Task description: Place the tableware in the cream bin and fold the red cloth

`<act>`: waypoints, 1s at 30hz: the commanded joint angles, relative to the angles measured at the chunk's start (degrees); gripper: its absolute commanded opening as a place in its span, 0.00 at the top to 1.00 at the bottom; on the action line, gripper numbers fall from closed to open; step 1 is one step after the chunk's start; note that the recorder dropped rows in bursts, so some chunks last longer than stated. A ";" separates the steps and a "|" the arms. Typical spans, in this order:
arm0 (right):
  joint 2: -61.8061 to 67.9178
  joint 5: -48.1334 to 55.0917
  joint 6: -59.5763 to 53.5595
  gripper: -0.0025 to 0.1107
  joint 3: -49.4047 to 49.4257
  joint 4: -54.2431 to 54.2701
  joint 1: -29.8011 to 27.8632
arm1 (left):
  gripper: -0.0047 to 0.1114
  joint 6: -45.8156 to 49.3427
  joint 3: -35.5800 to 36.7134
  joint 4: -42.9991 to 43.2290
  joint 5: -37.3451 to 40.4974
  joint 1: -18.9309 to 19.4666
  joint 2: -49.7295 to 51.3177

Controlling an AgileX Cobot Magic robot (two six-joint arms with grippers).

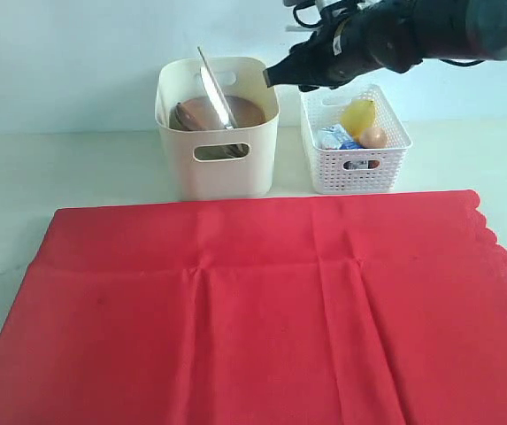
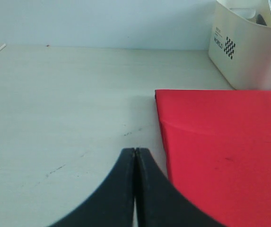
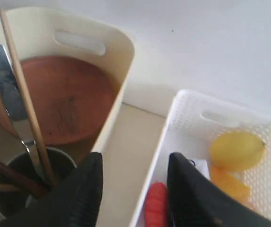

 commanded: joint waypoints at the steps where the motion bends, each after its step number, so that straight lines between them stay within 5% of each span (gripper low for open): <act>1: -2.46 9.32 0.31 0.60 -0.07 1.13 -0.01 | 0.96 0.21 0.17 0.00 -0.74 -0.03 -0.38; 24: -23.26 16.24 -0.73 0.60 21.09 0.80 -0.01 | 0.96 0.21 0.17 0.00 -0.74 -0.03 -0.38; 30: -32.04 25.73 -5.98 0.60 21.59 0.58 -0.01 | 0.96 0.21 0.17 0.00 -0.74 -0.03 -0.38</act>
